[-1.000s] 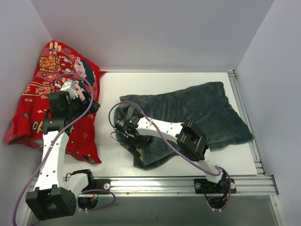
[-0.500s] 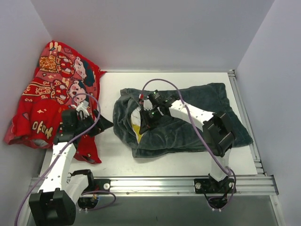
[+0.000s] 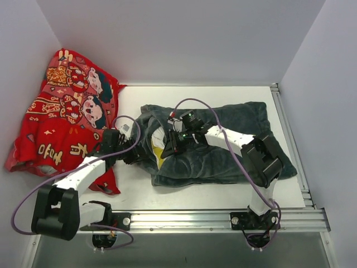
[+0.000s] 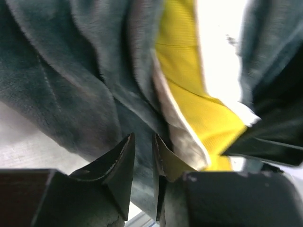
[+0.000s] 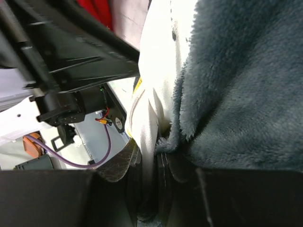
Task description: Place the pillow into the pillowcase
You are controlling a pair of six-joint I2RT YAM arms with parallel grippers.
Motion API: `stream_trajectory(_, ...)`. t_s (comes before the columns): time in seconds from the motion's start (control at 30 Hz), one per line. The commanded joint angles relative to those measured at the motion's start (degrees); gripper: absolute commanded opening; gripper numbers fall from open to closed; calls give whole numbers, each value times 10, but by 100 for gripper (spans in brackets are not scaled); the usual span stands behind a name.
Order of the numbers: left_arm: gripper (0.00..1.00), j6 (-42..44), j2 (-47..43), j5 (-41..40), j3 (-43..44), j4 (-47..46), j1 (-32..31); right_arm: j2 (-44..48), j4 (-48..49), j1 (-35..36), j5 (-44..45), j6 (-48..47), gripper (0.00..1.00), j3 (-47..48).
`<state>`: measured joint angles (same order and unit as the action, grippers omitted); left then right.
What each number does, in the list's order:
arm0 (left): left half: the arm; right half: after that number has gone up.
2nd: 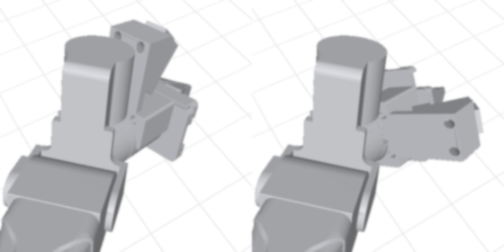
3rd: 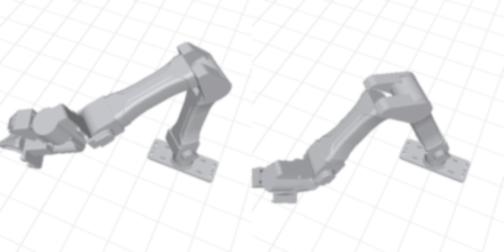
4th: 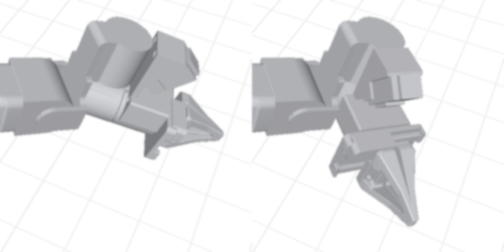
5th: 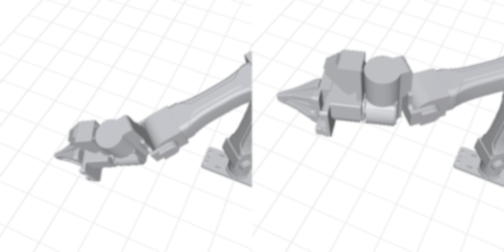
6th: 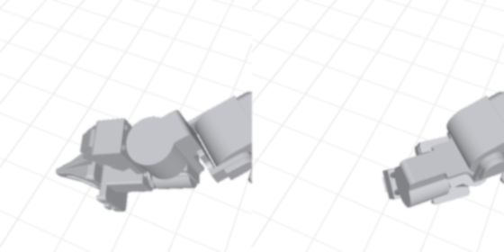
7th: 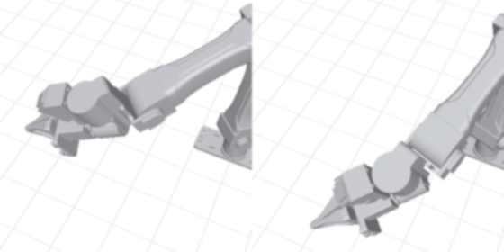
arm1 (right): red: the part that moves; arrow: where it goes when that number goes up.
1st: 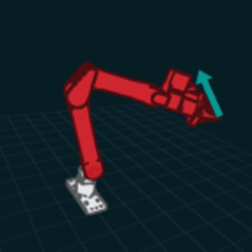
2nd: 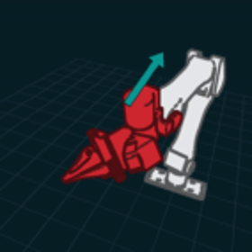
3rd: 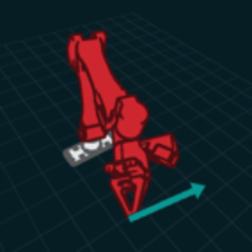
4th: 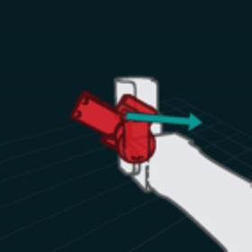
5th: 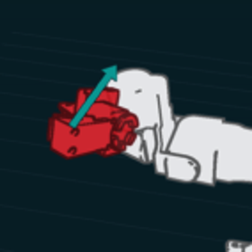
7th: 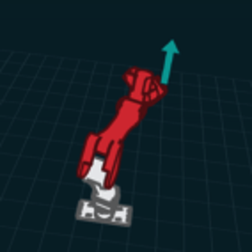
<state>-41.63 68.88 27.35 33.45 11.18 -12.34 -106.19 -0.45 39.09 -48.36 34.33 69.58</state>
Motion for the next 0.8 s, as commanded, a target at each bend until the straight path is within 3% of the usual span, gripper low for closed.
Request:
stream_trajectory(0.0,29,-37,19,-18,-5,-95,-10,48,53,-7,-44,27,0,-3)
stream_trajectory(0.3,34,-74,101,-26,7,-191,-63,54,85,-7,-56,54,0,-15)
stream_trajectory(0.47,69,-84,142,-44,11,-202,-93,63,106,-7,-61,72,0,-20)
stream_trajectory(0.53,73,-85,164,-51,14,-218,-100,65,112,-7,-67,76,0,-24)
stream_trajectory(0.67,72,-88,208,-77,35,-216,-121,76,134,-7,-74,96,0,-34)
stream_trajectory(0.77,59,-66,242,-120,68,-167,-125,79,138,-8,-74,102,0,-38)
